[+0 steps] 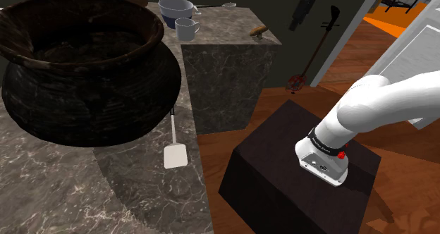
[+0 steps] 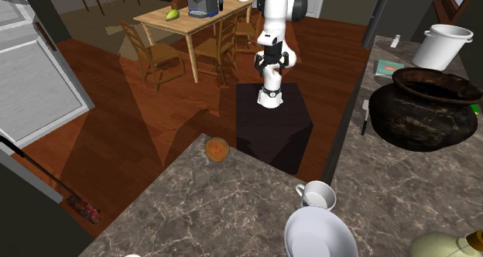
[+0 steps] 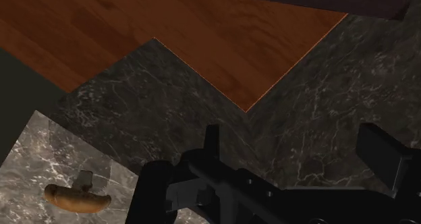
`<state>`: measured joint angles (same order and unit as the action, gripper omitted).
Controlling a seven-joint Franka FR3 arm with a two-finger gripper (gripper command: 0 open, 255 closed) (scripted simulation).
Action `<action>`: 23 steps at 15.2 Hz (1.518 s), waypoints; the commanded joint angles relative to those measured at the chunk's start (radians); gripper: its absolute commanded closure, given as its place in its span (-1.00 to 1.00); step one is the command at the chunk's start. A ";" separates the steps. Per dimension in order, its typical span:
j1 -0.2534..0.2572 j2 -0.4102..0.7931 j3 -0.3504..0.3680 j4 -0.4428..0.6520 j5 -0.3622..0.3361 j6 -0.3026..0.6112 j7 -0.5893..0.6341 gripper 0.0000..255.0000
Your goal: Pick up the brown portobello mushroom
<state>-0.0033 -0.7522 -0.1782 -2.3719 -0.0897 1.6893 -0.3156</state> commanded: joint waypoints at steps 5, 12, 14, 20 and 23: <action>0.021 0.111 -0.150 0.019 -0.087 0.110 -0.275 -1.00; 0.078 0.326 -0.322 0.120 -0.109 0.251 -0.594 -1.00; 0.100 0.400 -0.371 0.162 -0.093 0.288 -0.691 -1.00; 0.152 0.661 -0.495 0.327 0.039 0.374 -1.009 -1.00; 0.144 0.809 -0.523 0.430 0.146 0.393 -1.179 -1.00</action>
<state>0.1457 0.0017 -0.6897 -1.9776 0.0151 2.0724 -1.4266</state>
